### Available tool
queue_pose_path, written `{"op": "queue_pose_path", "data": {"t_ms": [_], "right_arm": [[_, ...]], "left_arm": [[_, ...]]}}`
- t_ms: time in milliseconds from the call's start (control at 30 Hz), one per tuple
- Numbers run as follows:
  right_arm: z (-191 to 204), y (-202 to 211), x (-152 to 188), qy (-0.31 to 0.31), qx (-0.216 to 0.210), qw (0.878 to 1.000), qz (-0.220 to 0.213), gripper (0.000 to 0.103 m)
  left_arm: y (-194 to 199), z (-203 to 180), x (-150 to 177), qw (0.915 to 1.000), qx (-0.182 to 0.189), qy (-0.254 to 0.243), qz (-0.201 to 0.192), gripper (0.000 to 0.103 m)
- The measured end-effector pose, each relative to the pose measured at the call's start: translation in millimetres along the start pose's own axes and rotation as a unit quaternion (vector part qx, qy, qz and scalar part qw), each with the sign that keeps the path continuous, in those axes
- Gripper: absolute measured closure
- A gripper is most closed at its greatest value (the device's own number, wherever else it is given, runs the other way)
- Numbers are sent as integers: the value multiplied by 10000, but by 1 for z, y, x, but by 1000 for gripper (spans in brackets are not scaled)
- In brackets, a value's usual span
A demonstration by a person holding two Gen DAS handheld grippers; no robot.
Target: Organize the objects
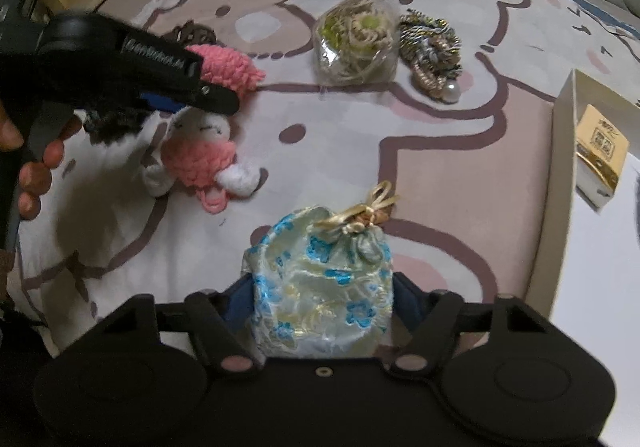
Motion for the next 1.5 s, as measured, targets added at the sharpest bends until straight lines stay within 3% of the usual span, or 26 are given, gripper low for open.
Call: {"op": "queue_pose_path", "data": {"t_ms": [433,867,1500], "right_arm": [[-11,50,-31,-246,129,9952,-936,33],[-34,93,-49,-651,468,9822,-1700,33],[-52,127,-49,-837,690,9706,-2150,33]], "left_arm": [[29,-14,-12,9974,328,-585,-261,72],[65,-40,-16,9879,562,-1279,-668,72],[92,-84,-28,9798,958,-1505,-905,72]]}}
Point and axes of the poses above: each gripper's, at about its wrist camera, not at the fingertips, and y roughly against the way its jaws point, z to its left, x to its underside, the point moved 4 cm from there along -y, roughly the way its jaws point, and after that the axes turned 7 degrees about -z, right-handed, at the moved point
